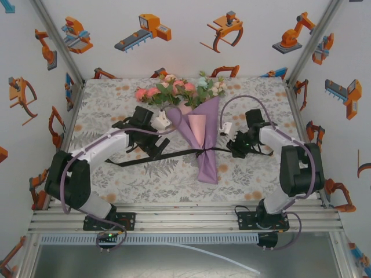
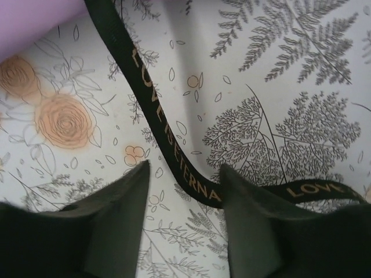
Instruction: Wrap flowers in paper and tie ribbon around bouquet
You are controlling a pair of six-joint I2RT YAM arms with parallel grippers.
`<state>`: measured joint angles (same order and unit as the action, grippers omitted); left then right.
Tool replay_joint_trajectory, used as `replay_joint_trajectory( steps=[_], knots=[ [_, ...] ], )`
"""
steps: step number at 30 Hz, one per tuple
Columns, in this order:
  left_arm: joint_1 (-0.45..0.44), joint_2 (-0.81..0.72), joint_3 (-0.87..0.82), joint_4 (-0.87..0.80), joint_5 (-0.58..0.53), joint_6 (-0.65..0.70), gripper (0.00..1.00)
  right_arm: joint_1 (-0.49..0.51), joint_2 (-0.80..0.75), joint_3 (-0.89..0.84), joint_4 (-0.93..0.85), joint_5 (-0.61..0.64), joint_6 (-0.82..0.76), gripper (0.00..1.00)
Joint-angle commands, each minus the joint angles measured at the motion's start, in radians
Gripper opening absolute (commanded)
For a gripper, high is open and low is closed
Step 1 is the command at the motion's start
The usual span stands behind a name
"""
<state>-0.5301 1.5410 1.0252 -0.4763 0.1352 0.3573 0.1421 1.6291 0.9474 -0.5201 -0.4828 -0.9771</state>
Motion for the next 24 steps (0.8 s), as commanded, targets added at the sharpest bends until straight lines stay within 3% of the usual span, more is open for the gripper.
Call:
replay_joint_trajectory(
  steps=[1, 3, 5, 8, 10, 14, 15, 18, 20, 24],
  knots=[
    [-0.005, 0.062, 0.017, -0.06, 0.007, 0.103, 0.89, 0.004, 0.043, 0.062, -0.053, -0.016, -0.065, 0.25],
    [-0.004, 0.101, 0.03, -0.073, 0.008, 0.117, 0.89, 0.004, 0.05, 0.077, -0.067, -0.02, -0.063, 0.1],
    [-0.005, 0.136, 0.049, -0.087, 0.041, 0.105, 0.87, 0.004, 0.049, 0.085, -0.075, -0.043, -0.063, 0.02],
    [-0.013, 0.192, 0.075, -0.134, 0.067, 0.097, 0.82, 0.004, 0.044, 0.091, -0.077, -0.061, -0.063, 0.0],
    [-0.026, 0.22, 0.068, -0.142, 0.026, 0.099, 0.77, 0.003, 0.04, 0.094, -0.082, -0.075, -0.063, 0.0],
    [-0.055, 0.257, 0.058, -0.14, -0.075, 0.095, 0.54, 0.004, 0.028, 0.096, -0.078, -0.069, -0.064, 0.0],
    [-0.057, 0.261, 0.053, -0.138, -0.1, 0.096, 0.42, 0.004, 0.023, 0.096, -0.077, -0.054, -0.069, 0.02],
    [-0.056, 0.248, 0.043, -0.113, -0.147, 0.093, 0.0, 0.004, 0.015, 0.082, -0.076, 0.035, -0.09, 0.29],
    [-0.056, 0.212, 0.053, -0.101, -0.132, 0.078, 0.0, 0.002, 0.023, 0.078, -0.081, 0.098, -0.116, 0.4],
    [-0.054, 0.098, 0.052, -0.043, -0.039, 0.033, 0.0, 0.001, 0.074, 0.109, -0.115, 0.109, -0.159, 0.42]
  ],
)
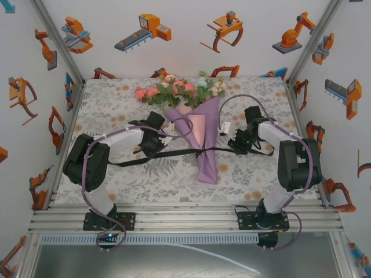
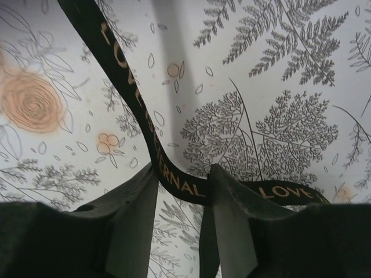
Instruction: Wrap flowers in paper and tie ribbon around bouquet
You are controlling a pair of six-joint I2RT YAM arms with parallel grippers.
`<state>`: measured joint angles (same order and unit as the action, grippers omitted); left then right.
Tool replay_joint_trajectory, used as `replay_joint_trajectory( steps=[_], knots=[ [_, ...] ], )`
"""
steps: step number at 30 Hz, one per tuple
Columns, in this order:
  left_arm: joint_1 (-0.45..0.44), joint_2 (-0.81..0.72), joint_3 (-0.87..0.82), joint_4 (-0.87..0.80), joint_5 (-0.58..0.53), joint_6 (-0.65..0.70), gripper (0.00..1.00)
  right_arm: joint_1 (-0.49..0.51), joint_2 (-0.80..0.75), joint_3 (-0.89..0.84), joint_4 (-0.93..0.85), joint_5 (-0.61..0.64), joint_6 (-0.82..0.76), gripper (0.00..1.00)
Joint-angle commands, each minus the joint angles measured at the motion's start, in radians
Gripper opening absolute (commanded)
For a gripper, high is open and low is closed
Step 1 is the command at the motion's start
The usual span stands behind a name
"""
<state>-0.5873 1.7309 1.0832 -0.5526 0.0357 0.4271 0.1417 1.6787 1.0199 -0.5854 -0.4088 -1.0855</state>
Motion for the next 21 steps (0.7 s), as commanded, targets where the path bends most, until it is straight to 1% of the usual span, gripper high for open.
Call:
replay_joint_trajectory(
  steps=[1, 2, 3, 5, 6, 7, 11, 13, 14, 17, 20, 21],
  knots=[
    [0.003, -0.117, -0.009, 0.058, 0.09, -0.062, 0.0, 0.002, 0.039, 0.051, -0.056, 0.02, -0.057, 0.42],
    [0.003, -0.14, -0.013, 0.082, 0.115, -0.09, 0.0, 0.002, 0.054, 0.06, -0.064, 0.004, -0.06, 0.4],
    [0.004, -0.168, -0.024, 0.12, 0.147, -0.124, 0.0, 0.002, 0.067, 0.074, -0.075, -0.017, -0.06, 0.35],
    [0.005, -0.211, -0.049, 0.207, 0.202, -0.199, 0.0, 0.002, 0.073, 0.091, -0.097, -0.06, -0.06, 0.2],
    [0.005, -0.233, -0.064, 0.266, 0.22, -0.246, 0.0, 0.002, 0.062, 0.087, -0.097, -0.086, -0.06, 0.09],
    [0.006, -0.251, -0.078, 0.324, 0.237, -0.292, 0.0, 0.002, 0.04, 0.076, -0.085, -0.118, -0.056, 0.01],
    [0.009, -0.29, -0.133, 0.524, 0.298, -0.449, 0.0, 0.002, -0.084, 0.016, 0.002, -0.29, 0.025, 0.0],
    [0.002, -0.291, -0.148, 0.605, 0.329, -0.528, 0.0, 0.002, -0.154, -0.019, 0.064, -0.387, 0.122, 0.0],
    [-0.002, -0.293, -0.154, 0.633, 0.337, -0.555, 0.0, 0.006, -0.195, -0.046, 0.119, -0.405, 0.177, 0.0],
    [-0.025, -0.309, -0.189, 0.717, 0.31, -0.61, 0.0, 0.031, -0.321, -0.165, 0.346, -0.436, 0.4, 0.0],
    [-0.049, -0.332, -0.21, 0.756, 0.272, -0.622, 0.0, 0.078, -0.437, -0.286, 0.581, -0.394, 0.65, 0.0],
    [-0.06, -0.339, -0.213, 0.767, 0.267, -0.622, 0.0, 0.104, -0.469, -0.33, 0.667, -0.351, 0.729, 0.0]
  ],
)
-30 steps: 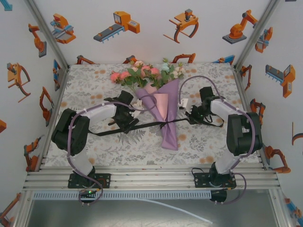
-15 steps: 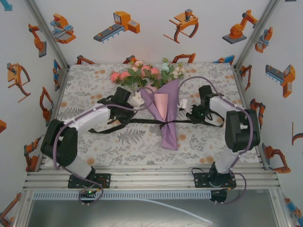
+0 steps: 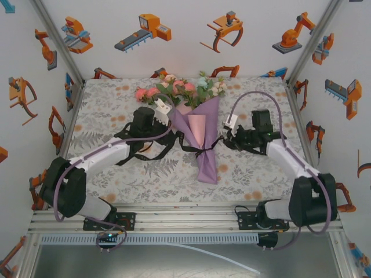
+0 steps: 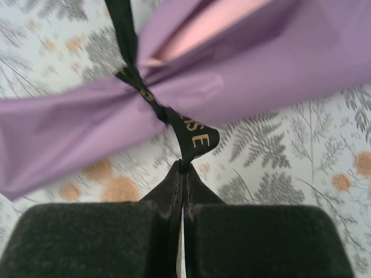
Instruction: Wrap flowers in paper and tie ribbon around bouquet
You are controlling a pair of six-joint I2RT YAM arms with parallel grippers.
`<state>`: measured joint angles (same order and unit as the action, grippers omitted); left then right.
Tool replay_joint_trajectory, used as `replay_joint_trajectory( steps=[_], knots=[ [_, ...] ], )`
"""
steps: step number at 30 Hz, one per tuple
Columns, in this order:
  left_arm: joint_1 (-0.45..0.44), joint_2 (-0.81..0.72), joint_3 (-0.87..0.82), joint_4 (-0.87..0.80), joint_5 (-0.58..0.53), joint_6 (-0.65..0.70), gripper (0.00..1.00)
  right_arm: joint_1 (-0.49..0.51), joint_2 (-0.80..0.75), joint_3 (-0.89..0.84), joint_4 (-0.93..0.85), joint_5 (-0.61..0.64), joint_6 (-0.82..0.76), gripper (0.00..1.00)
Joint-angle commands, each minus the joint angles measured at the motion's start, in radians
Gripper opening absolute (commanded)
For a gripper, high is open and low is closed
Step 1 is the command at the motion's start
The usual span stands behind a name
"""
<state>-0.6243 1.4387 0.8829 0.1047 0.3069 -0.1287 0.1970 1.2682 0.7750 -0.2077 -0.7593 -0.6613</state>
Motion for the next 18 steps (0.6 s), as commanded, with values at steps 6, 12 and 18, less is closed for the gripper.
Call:
replay_joint_trajectory(
  steps=[6, 12, 18],
  knots=[
    [-0.091, -0.055, -0.003, 0.125, -0.051, -0.037, 0.0, 0.174, -0.118, -0.212, 0.531, 0.207, 0.518, 0.0],
    [-0.102, -0.06, 0.005, 0.147, -0.076, -0.017, 0.0, 0.185, -0.128, -0.184, 0.583, 0.288, 0.69, 0.0],
    [-0.103, -0.008, 0.034, 0.204, -0.06, -0.034, 0.0, 0.213, -0.061, -0.121, 0.647, 0.221, 0.809, 0.01]
  ],
)
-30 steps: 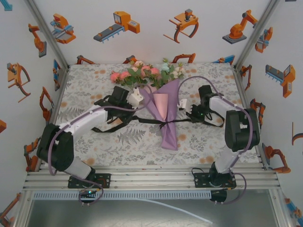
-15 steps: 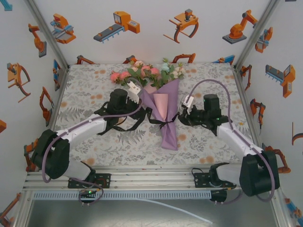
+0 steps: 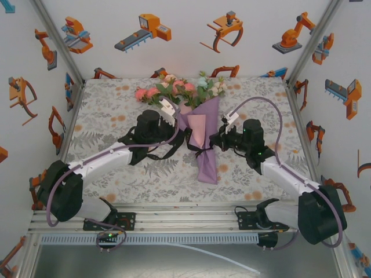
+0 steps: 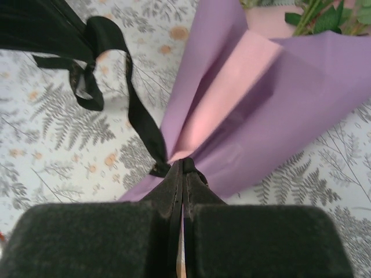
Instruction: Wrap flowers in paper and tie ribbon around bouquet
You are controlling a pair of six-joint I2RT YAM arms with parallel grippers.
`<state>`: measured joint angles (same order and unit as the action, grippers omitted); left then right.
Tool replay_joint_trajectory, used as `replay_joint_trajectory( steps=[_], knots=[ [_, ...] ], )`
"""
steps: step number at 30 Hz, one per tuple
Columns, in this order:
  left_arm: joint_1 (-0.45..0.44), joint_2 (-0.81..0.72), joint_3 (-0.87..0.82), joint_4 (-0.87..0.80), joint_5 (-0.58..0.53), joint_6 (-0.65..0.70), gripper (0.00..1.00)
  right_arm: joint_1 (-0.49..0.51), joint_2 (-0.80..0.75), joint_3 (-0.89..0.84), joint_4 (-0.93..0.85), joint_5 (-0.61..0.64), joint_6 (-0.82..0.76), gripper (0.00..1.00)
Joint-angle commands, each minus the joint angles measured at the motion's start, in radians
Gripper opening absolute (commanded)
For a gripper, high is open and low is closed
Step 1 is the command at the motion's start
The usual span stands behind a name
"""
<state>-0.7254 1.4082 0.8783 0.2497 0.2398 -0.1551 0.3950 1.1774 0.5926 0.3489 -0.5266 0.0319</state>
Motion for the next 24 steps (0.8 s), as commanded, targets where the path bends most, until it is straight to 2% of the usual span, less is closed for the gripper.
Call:
replay_joint_trajectory(
  steps=[1, 3, 4, 5, 9, 11, 13, 17, 22, 24],
  knots=[
    [-0.002, 0.034, 0.046, 0.058, 0.011, -0.009, 0.0, 0.015, 0.044, 0.075, 0.089, 0.011, 0.148, 0.08],
    [-0.004, 0.046, 0.049, 0.061, 0.012, -0.019, 0.0, 0.013, 0.058, 0.122, -0.018, 0.077, 0.136, 0.3],
    [-0.003, 0.045, 0.044, 0.068, 0.013, -0.022, 0.0, 0.01, 0.059, 0.15, -0.109, 0.099, 0.085, 0.38],
    [-0.003, 0.04, 0.039, 0.07, 0.015, -0.024, 0.0, 0.004, 0.06, 0.181, -0.229, 0.112, 0.005, 0.42],
    [-0.002, 0.016, 0.036, 0.026, -0.016, 0.007, 0.0, -0.062, 0.059, 0.266, -0.666, 0.12, -0.423, 0.49],
    [-0.002, 0.013, 0.046, -0.006, -0.034, 0.03, 0.0, -0.104, 0.062, 0.29, -0.806, 0.081, -0.609, 0.5],
    [0.001, 0.014, 0.057, -0.034, -0.039, 0.051, 0.0, -0.159, 0.083, 0.313, -0.885, 0.015, -0.716, 0.5],
    [0.012, 0.032, 0.076, -0.062, -0.032, 0.062, 0.0, -0.179, 0.17, 0.365, -0.99, -0.114, -0.865, 0.45],
    [0.023, 0.066, 0.072, -0.05, -0.013, 0.062, 0.0, -0.177, 0.249, 0.36, -1.03, -0.092, -1.026, 0.42],
    [0.027, 0.078, 0.073, -0.038, -0.014, 0.056, 0.0, -0.174, 0.271, 0.388, -1.081, -0.165, -1.045, 0.42]
  ],
)
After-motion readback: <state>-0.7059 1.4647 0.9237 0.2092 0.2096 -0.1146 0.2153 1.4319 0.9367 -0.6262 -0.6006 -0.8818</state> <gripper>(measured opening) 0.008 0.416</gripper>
